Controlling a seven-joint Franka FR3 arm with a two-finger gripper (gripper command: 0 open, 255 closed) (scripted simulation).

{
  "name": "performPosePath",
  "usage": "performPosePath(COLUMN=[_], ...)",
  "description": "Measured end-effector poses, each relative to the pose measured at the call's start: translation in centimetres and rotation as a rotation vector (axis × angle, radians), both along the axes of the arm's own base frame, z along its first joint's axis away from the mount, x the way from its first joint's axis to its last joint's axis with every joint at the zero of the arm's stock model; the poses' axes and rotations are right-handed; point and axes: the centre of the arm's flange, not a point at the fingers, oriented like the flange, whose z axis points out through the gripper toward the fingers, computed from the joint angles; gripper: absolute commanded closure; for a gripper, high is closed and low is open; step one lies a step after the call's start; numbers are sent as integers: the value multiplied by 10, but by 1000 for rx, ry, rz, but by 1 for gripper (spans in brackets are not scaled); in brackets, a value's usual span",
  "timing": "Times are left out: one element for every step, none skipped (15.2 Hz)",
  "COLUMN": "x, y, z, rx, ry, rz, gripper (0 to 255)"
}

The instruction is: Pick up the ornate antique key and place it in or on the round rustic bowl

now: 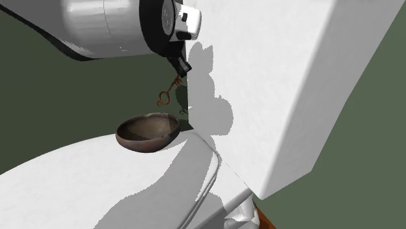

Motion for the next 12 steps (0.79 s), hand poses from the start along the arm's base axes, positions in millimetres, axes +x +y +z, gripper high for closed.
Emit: performPosePath(x=[-15, -27, -40, -54, -64, -76, -83, -86, -89, -89, -90, -90], y=[-5, -5, -8, -14, -19, -24, -25, -25, -27, -27, -27, -27], z=[4, 7, 6, 7, 10, 11, 10, 7, 3, -3, -8, -12], rx=[0, 0, 0, -1, -1, 0, 0, 0, 0, -1, -1, -1], ry=[1, 0, -1, 0, 0, 0, 0, -1, 0, 0, 0, 0], rz=[0, 0, 0, 0, 0, 0, 0, 0, 0, -1, -1, -1], gripper=[255, 255, 255, 255, 255, 255, 255, 255, 255, 255, 255, 255])
